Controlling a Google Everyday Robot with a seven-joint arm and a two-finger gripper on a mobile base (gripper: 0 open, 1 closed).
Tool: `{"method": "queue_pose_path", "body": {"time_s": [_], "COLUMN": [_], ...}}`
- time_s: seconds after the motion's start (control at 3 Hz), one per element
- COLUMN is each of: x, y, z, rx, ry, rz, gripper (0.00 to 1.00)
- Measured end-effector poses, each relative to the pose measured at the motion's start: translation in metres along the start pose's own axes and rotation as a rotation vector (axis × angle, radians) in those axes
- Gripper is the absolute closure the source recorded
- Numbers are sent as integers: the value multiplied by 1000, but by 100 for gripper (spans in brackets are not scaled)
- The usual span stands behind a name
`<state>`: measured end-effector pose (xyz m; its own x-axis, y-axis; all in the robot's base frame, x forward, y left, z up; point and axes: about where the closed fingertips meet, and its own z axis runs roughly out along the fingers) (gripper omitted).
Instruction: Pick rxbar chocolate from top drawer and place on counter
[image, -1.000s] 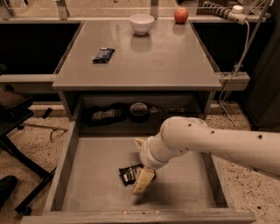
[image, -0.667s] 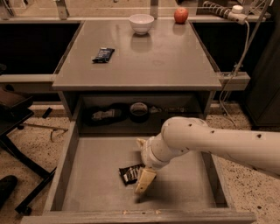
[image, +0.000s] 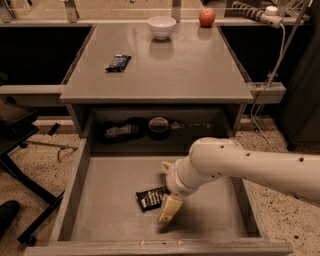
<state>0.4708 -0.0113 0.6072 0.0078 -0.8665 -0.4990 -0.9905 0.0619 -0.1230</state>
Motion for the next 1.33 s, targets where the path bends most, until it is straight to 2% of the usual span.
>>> {"method": "queue_pose_path", "body": {"time_s": [0.67, 1.33], "x": [9, 9], "y": [6, 15], "z": [7, 27], "rx": [-28, -99], "ry": [18, 22], "rz": [14, 14], "gripper": [0, 0]}}
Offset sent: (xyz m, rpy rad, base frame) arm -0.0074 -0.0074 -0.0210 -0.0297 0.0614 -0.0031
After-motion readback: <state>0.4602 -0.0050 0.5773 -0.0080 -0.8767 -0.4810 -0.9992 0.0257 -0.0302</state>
